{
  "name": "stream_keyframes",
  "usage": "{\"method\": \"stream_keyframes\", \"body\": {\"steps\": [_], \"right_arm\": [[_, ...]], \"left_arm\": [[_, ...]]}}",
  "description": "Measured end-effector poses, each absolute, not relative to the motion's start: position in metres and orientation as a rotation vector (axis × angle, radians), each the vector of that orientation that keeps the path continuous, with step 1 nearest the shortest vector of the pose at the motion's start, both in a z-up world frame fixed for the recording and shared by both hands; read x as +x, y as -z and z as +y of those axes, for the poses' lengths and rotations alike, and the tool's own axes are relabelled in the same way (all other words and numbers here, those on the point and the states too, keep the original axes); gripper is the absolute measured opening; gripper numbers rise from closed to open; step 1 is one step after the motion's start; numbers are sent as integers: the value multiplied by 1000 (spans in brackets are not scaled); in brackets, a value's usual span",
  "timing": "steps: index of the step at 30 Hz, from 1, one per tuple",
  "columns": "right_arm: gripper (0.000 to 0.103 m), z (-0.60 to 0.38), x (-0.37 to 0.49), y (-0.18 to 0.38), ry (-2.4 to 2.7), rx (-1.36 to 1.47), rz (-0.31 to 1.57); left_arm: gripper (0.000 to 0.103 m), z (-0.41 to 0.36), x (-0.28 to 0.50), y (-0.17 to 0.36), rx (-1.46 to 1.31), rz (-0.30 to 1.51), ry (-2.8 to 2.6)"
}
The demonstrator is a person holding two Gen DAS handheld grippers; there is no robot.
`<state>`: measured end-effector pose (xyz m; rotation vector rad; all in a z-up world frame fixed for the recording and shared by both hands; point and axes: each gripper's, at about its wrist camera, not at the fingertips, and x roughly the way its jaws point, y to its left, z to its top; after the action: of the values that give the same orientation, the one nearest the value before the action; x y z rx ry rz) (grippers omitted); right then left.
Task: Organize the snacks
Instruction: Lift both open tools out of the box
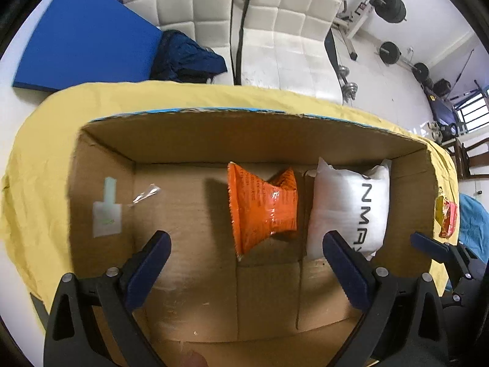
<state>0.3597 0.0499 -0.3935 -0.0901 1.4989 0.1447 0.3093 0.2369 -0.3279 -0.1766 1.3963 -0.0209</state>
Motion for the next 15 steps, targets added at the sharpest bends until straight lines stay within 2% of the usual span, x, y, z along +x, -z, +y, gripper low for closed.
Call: {"method": "stream_keyframes", "body": {"steps": [15], "right_arm": [[103,32,283,315,-155,-61,1358]], "left_arm": [[102,229,233,255,-121,1224,-49]]}}
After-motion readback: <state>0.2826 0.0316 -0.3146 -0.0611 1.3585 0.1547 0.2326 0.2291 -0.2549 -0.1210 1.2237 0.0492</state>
